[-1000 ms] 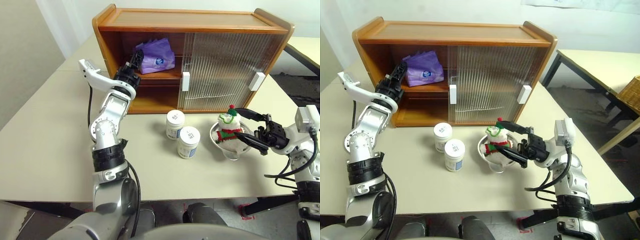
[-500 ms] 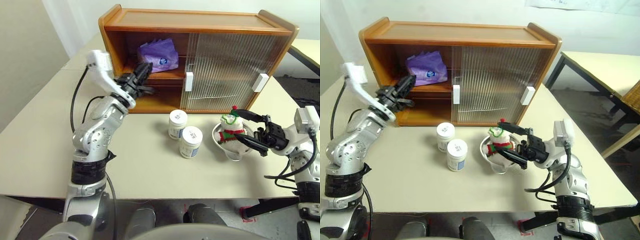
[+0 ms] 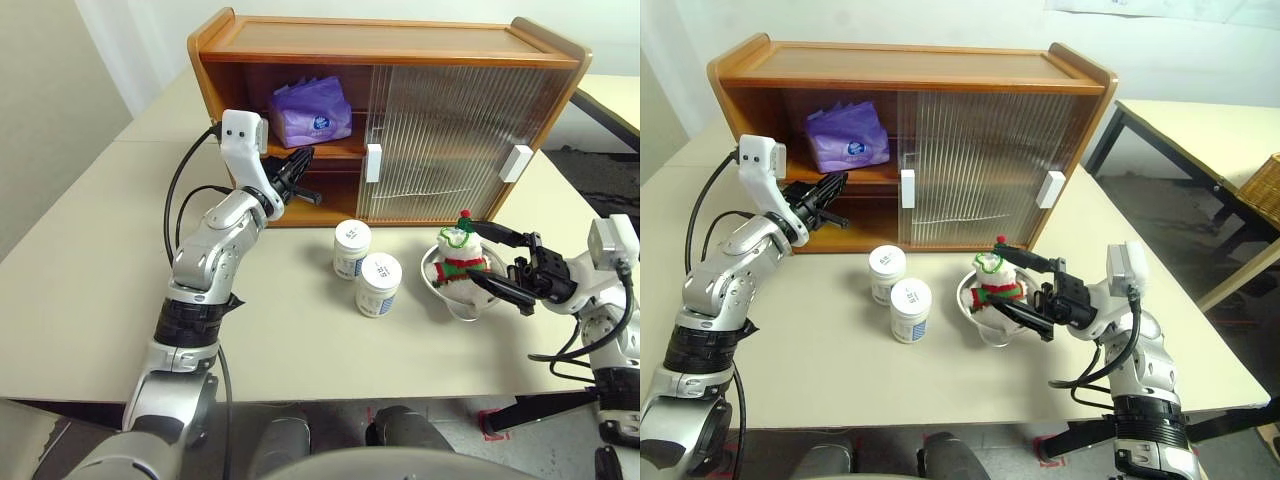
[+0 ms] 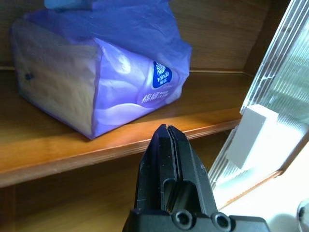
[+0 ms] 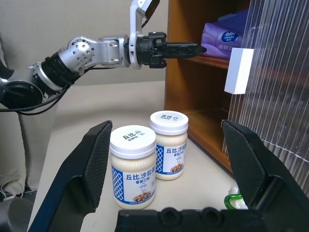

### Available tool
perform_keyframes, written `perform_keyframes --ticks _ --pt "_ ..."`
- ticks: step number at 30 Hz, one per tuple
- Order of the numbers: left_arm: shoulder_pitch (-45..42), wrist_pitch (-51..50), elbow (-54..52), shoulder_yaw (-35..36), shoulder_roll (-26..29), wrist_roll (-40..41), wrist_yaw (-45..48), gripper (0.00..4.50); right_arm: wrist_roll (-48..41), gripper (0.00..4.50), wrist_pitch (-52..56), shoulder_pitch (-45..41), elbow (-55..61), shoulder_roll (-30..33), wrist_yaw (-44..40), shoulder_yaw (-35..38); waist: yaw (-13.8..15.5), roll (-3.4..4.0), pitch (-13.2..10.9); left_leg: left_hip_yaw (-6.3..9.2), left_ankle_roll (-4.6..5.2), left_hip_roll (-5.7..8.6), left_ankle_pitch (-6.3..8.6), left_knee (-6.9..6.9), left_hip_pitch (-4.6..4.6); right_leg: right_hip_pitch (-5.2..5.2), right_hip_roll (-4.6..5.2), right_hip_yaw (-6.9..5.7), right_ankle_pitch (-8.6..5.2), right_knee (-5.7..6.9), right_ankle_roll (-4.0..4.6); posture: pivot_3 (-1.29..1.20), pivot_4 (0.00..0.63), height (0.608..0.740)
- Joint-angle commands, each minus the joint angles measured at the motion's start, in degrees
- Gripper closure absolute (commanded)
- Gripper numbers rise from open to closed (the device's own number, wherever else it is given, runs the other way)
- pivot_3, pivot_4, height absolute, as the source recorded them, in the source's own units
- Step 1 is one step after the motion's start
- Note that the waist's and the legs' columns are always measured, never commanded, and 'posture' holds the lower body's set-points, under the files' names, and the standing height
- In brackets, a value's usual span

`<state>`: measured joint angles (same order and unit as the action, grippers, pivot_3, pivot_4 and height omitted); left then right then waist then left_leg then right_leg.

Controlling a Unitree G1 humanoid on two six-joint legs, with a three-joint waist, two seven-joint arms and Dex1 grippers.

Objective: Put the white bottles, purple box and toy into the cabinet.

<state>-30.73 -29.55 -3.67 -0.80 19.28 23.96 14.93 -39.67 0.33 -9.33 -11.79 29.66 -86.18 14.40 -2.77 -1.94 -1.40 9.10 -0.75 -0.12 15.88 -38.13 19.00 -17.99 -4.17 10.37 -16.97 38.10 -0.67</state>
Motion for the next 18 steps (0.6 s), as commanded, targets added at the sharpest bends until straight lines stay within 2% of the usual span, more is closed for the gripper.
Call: perform_keyframes --ticks 1,12,18 --pt "-1.95 1.17 3.13 0.80 -0.59 -2.15 0.60 4.46 0.52 0.00 -0.06 0.47 0.92 -0.61 0.50 -0.89 -0.10 0.00 0.00 0.00 0.00 0.00 0.00 0.00 0.00 0.00 0.00 0.00 0.00 0.00 0.00 -0.11 0.000 0.740" --pt "-7.05 5.21 12.72 3.82 -2.01 -6.32 0.20 4.46 0.38 0.00 -0.21 0.18 0.98 -0.84 0.83 -1.04 -0.37 0.00 0.00 0.01 0.01 0.00 0.00 0.01 0.03 0.00 0.01 0.01 -0.10 -0.02 -0.18 -0.12 0.000 0.740" --pt "-7.81 7.35 15.60 2.82 -0.61 -10.18 1.75 4.46 0.34 0.00 -0.06 0.37 1.35 -0.75 0.99 -1.06 -0.59 0.00 0.00 0.01 0.01 0.00 0.00 0.05 0.04 -0.01 0.01 0.02 -0.19 -0.04 -0.34 -0.13 0.000 0.740"
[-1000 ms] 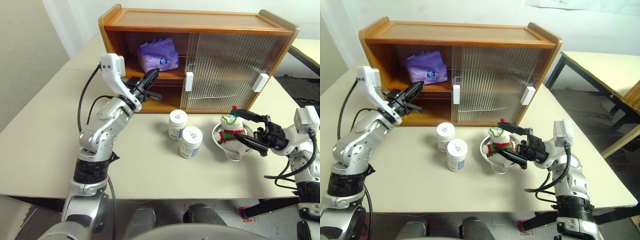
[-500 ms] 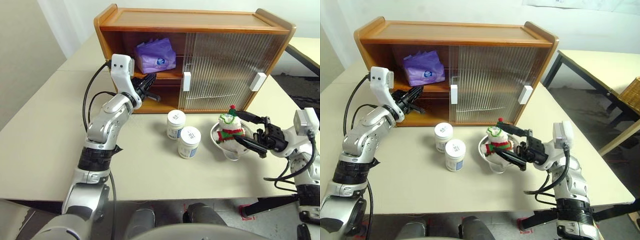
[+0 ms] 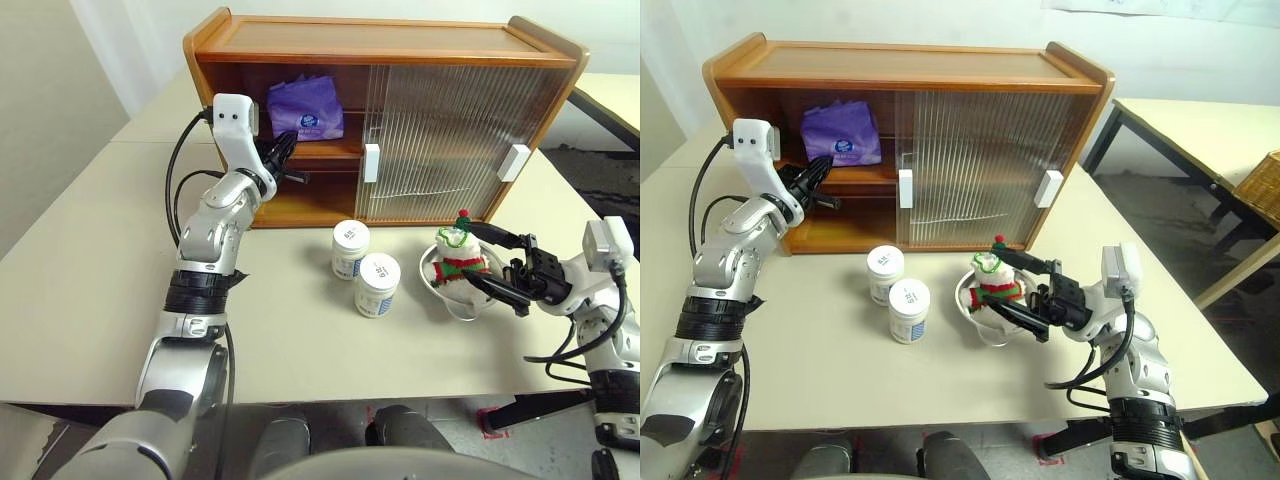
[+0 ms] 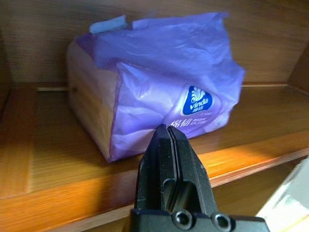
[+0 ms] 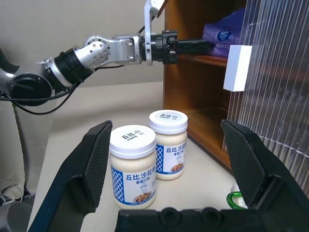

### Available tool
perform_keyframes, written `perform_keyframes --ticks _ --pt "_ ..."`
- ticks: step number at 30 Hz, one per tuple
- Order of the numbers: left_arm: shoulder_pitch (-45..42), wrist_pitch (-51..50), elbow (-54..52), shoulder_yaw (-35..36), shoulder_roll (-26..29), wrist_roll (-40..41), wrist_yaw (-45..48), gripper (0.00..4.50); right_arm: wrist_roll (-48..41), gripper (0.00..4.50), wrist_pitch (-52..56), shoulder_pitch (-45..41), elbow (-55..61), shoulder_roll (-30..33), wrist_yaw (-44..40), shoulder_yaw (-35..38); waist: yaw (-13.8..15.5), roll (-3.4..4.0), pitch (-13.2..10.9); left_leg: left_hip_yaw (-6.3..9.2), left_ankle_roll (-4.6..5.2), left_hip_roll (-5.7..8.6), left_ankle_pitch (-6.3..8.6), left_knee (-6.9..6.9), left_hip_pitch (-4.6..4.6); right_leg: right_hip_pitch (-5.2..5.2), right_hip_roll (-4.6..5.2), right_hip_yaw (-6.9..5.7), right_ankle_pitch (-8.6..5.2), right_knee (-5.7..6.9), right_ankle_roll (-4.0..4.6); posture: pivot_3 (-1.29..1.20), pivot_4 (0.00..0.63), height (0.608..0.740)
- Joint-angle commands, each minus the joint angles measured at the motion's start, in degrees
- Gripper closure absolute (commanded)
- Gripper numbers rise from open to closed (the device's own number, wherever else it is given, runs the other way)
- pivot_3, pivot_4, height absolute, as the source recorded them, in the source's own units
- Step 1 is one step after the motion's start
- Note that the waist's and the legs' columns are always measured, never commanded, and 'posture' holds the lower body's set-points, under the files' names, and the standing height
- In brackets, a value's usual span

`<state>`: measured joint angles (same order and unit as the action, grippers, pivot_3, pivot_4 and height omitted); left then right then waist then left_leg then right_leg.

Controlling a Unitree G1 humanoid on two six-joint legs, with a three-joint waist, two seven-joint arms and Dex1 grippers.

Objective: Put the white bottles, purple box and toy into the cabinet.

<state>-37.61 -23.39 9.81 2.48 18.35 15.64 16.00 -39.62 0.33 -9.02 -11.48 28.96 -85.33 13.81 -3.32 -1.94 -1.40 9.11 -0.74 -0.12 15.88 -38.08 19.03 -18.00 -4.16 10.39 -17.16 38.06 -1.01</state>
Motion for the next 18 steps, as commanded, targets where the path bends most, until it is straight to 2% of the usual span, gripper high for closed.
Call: perform_keyframes --ticks 1,9,11,15,18 --pt "-1.37 1.97 3.54 -0.31 0.42 -2.42 0.79 4.46 0.28 0.00 0.00 0.08 1.04 0.04 0.10 -0.44 -0.08 0.00 0.00 0.00 0.00 0.00 0.00 0.00 0.00 0.00 0.00 0.00 0.00 0.00 -0.01 -0.12 0.000 0.740" --pt "-3.50 5.77 8.58 0.29 0.88 -4.69 2.71 4.46 0.35 0.00 0.12 -0.56 0.84 0.28 0.05 -0.48 -0.22 0.00 0.00 0.01 0.01 0.00 0.00 0.00 -0.01 0.01 0.00 0.00 0.00 0.00 -0.01 -0.12 0.000 0.740" --pt "-2.05 5.83 6.21 0.83 1.47 -3.71 4.34 4.46 0.34 0.00 0.04 -0.70 0.73 0.34 0.01 -0.41 -0.31 0.00 0.00 0.01 0.01 0.00 0.00 0.00 0.01 0.00 0.00 0.01 0.00 -0.01 -0.01 -0.13 0.000 0.740" --pt "1.88 -1.64 -3.38 4.38 0.78 3.05 6.10 4.46 0.27 0.00 0.09 -0.77 0.65 0.50 -0.19 -0.35 -0.54 0.00 0.00 0.01 0.01 0.00 0.00 0.05 0.06 -0.02 0.00 0.00 0.00 -0.01 0.01 -0.12 0.000 0.740" --pt "5.56 -6.47 -11.37 5.60 1.35 8.80 9.62 3.83 0.08 0.00 0.29 -0.84 0.56 0.77 -0.49 -0.27 -0.64 0.01 0.01 0.00 -0.02 0.04 -0.01 0.05 0.10 -0.03 0.00 0.01 -0.01 -0.03 0.06 -0.11 0.000 0.740"
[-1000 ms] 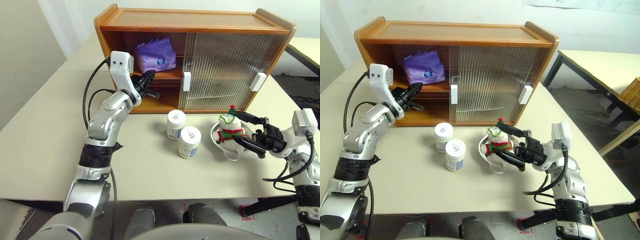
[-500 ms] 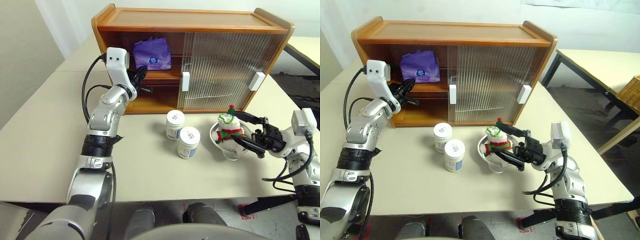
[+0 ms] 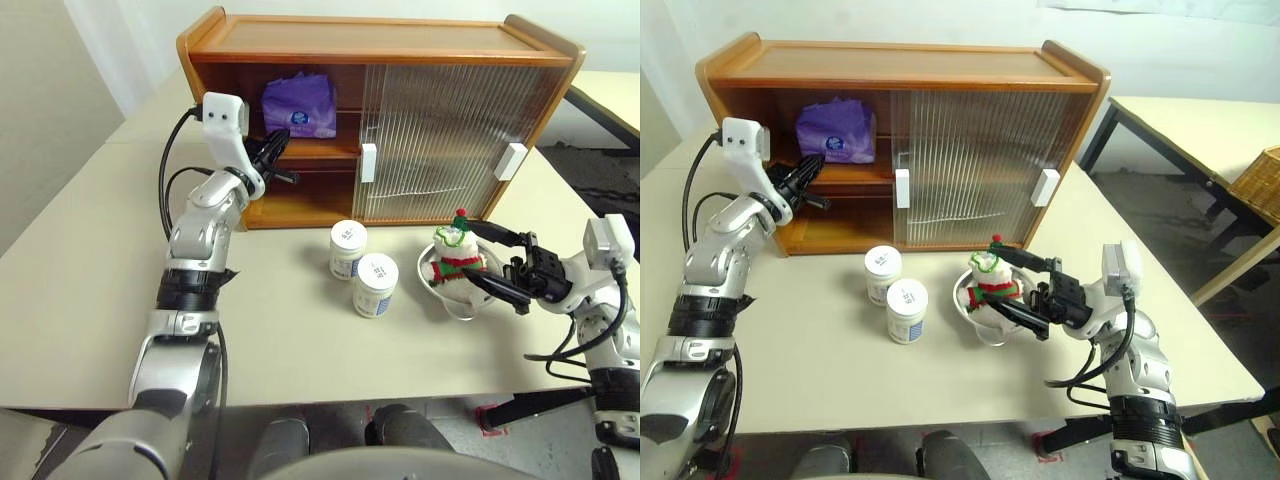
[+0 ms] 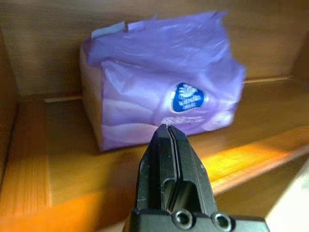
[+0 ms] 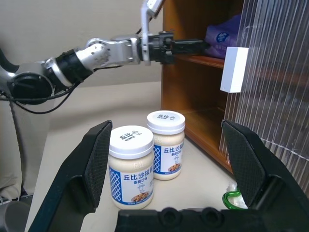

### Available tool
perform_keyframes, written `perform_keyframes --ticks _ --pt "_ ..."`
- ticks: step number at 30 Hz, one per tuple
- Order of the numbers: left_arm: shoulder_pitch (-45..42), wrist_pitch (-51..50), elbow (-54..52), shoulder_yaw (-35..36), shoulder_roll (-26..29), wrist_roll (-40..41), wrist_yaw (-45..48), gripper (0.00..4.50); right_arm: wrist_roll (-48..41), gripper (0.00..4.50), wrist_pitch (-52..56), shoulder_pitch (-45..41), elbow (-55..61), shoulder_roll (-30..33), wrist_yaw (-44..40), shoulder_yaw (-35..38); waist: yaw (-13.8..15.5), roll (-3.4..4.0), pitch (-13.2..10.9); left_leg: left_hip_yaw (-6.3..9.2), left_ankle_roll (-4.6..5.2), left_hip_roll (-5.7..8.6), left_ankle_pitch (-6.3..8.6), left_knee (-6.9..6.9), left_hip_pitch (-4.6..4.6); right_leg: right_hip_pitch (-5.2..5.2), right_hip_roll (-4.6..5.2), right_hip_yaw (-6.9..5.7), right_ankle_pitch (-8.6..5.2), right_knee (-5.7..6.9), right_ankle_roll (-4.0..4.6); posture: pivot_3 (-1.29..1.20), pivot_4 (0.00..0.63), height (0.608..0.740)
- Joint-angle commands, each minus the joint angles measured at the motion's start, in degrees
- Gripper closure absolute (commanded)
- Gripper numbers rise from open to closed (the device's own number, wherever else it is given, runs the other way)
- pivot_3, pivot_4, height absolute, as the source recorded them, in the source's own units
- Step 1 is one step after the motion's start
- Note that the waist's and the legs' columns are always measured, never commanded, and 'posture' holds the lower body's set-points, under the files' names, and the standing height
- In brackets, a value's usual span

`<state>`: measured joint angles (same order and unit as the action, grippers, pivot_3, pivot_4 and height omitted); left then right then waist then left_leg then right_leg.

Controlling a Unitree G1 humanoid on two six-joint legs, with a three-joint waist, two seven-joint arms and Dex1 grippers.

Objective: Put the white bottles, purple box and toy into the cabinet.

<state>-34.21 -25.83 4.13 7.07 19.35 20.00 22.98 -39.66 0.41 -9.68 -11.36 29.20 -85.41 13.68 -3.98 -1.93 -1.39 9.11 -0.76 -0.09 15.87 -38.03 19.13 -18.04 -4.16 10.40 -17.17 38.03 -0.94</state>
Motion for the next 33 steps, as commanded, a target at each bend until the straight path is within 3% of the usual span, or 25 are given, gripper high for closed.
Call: perform_keyframes --ticks 1,3,7,12,16,24,33 --pt "3.42 -5.52 -7.98 1.60 0.62 6.79 4.02 3.57 0.05 0.00 0.31 -0.24 0.34 0.68 -0.59 -0.12 0.08 0.00 0.00 0.00 -0.01 0.01 0.00 -0.01 0.01 0.01 0.00 0.00 0.00 0.01 0.05 -0.11 0.000 0.740" --pt "7.18 -6.39 -11.16 2.77 3.01 9.66 8.28 2.86 -0.28 0.00 0.91 -0.43 0.17 1.25 -1.36 -0.09 0.12 0.03 0.02 0.00 -0.01 0.02 0.00 -0.01 0.01 0.01 0.00 0.00 0.04 0.01 0.13 -0.11 0.000 0.740" --pt "13.26 -0.85 -10.76 0.38 10.84 6.88 17.88 1.56 -1.39 0.00 2.98 -1.12 -0.28 2.24 -2.86 -0.03 0.16 0.06 0.04 0.01 -0.04 -0.03 0.05 0.06 -0.14 0.00 0.00 0.00 0.01 0.12 0.27 -0.09 0.000 0.740" --pt "17.97 4.09 -8.95 -2.81 14.78 5.92 27.54 0.04 -2.80 0.00 6.83 -1.54 1.15 3.03 -4.30 -0.92 1.03 0.09 0.06 0.07 -0.04 -0.06 0.05 -0.01 -0.17 -0.02 0.01 -0.01 0.05 0.15 0.39 -0.09 0.000 0.740" --pt "19.32 7.18 -5.16 -6.33 15.31 3.43 31.40 0.04 -1.34 0.00 7.32 -1.80 2.06 3.73 -4.65 -2.27 1.10 0.15 0.09 0.10 -0.04 -0.12 0.06 0.00 -0.11 -0.14 0.06 -0.03 0.09 0.15 0.50 -0.09 0.000 0.740" --pt "18.21 10.25 2.00 -9.26 9.12 1.50 31.60 0.04 -0.74 0.00 7.44 -2.20 3.24 3.56 -2.79 -2.31 1.06 0.32 0.20 0.07 -0.06 -0.20 0.05 0.01 0.41 -0.62 0.06 -0.10 0.12 0.16 0.55 -0.10 0.000 0.740" --pt "17.57 14.38 6.99 -14.81 7.83 -3.02 35.19 0.04 0.11 0.00 7.08 -2.78 3.20 2.76 -1.79 -2.78 0.87 0.33 0.21 0.06 -0.03 -0.18 0.03 -0.05 0.39 -0.56 0.04 -0.10 0.17 0.16 0.41 -0.12 0.000 0.740"
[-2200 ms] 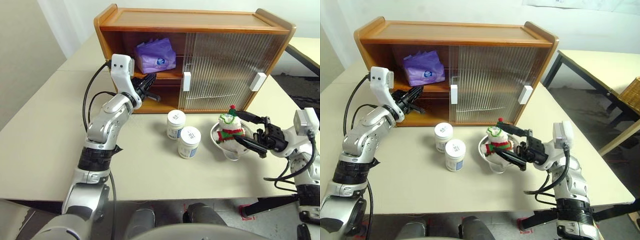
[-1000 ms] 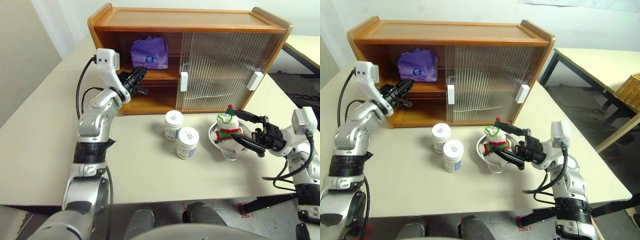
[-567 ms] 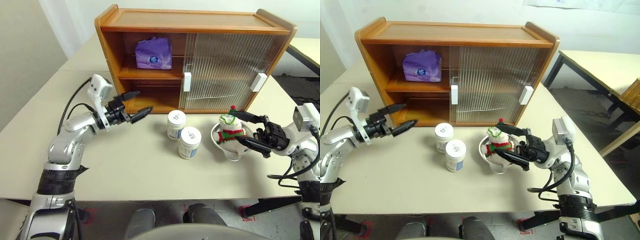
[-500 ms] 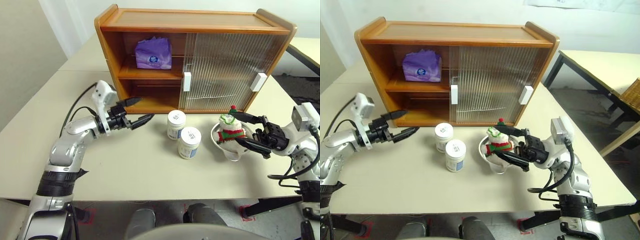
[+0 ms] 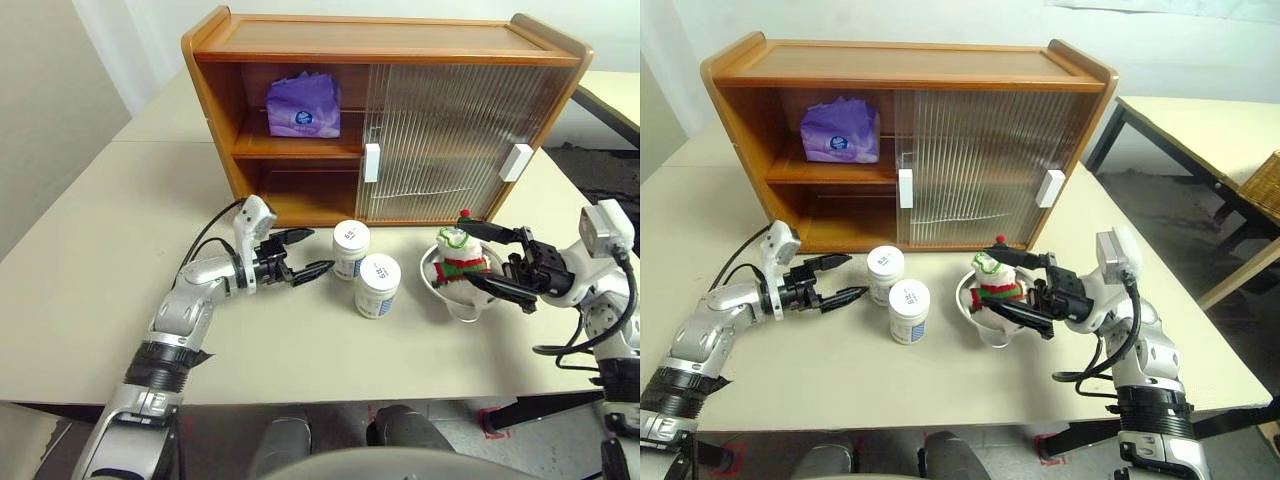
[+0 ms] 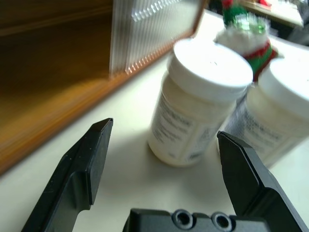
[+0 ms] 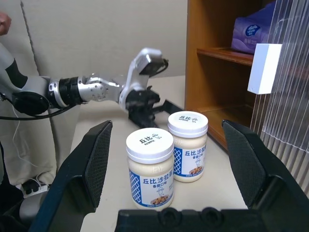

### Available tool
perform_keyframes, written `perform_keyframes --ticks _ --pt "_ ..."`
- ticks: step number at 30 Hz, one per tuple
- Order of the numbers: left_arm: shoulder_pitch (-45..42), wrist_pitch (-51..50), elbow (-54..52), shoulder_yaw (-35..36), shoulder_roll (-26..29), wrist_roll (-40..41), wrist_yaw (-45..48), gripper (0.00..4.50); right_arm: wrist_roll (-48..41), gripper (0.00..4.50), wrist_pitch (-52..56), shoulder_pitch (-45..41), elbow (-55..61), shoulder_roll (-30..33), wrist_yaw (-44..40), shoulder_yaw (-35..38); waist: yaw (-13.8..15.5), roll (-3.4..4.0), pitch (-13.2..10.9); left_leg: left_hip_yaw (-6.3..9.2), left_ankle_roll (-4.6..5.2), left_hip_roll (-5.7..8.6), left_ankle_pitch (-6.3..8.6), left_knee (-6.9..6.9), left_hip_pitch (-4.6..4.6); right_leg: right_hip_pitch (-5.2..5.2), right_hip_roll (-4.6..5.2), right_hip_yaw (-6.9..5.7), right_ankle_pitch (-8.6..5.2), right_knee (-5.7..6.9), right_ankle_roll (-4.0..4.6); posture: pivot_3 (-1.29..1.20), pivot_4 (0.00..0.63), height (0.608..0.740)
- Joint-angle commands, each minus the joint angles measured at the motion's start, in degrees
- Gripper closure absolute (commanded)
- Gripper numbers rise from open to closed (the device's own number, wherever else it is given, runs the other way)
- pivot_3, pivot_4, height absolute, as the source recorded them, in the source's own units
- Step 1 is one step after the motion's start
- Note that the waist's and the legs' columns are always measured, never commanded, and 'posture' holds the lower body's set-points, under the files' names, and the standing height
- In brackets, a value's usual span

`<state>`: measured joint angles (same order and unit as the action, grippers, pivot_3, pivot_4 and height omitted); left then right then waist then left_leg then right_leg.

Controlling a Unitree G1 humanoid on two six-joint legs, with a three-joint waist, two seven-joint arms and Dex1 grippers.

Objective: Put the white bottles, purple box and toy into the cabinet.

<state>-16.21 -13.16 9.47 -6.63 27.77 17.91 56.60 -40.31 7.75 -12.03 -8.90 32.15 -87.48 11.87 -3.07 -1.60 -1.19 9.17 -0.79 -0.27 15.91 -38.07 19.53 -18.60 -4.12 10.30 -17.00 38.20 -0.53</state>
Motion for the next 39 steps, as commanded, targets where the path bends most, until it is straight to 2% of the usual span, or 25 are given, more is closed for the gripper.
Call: perform_keyframes --ticks 1,7,14,18,27,33,39 --pt "-0.39 2.11 2.04 -1.29 -0.79 -0.84 2.14 0.04 1.04 0.00 -0.56 -0.46 0.56 -0.27 0.27 -1.09 -0.07 0.00 0.00 0.00 0.00 0.00 0.00 -0.01 0.00 0.01 0.00 0.00 0.00 0.00 0.00 -0.12 0.000 0.740" --pt "-0.36 3.56 3.60 -3.17 -0.76 -2.87 4.01 0.04 1.46 0.00 -1.25 -0.53 0.32 -0.64 0.49 -1.06 -0.30 0.04 0.03 0.01 0.01 -0.01 0.00 -0.02 0.00 0.00 0.00 0.00 0.00 0.00 -0.01 -0.12 0.000 0.740" --pt "-2.34 7.49 8.17 -4.74 -3.47 -7.26 1.32 0.04 1.51 0.00 -1.87 -0.71 0.19 -0.65 0.68 -0.99 -0.37 0.05 0.03 0.01 0.01 0.00 0.00 -0.04 0.02 0.01 0.01 0.01 -0.01 -0.01 -0.04 -0.13 0.000 0.740" --pt "-2.86 8.45 10.19 -3.73 -6.12 -6.67 0.08 0.04 1.72 0.00 -1.76 -0.65 0.21 -0.53 1.00 -1.15 -0.45 0.05 0.03 0.00 0.01 0.00 0.00 -0.04 0.02 0.02 0.00 0.01 -0.03 -0.01 -0.09 -0.12 0.000 0.740" --pt "-3.12 10.35 14.03 -5.07 -8.40 -9.05 -0.28 0.04 1.76 0.00 -1.60 -0.65 0.65 -0.46 1.72 -1.51 -0.59 0.12 0.07 0.01 0.02 0.04 0.00 -0.08 0.01 0.08 0.00 0.03 -0.22 -0.02 -0.56 -0.13 0.000 0.740" --pt "-4.94 10.42 16.15 -2.53 -11.36 -7.29 -1.90 0.04 2.38 0.00 -1.86 -0.03 0.16 -0.09 1.39 -1.85 -0.52 0.17 0.10 0.02 0.06 0.06 -0.02 -0.18 0.02 0.13 0.01 0.03 -0.26 -0.02 -0.73 -0.13 0.000 0.740" --pt "-5.51 11.54 18.07 -4.62 -12.00 -8.85 -0.31 0.04 2.70 0.00 -2.08 -0.26 -0.82 0.07 0.65 -1.56 -0.86 0.30 0.18 0.01 0.07 0.06 -0.01 -0.27 0.00 0.18 0.01 0.04 -0.24 -0.03 -0.78 -0.13 0.000 0.740"
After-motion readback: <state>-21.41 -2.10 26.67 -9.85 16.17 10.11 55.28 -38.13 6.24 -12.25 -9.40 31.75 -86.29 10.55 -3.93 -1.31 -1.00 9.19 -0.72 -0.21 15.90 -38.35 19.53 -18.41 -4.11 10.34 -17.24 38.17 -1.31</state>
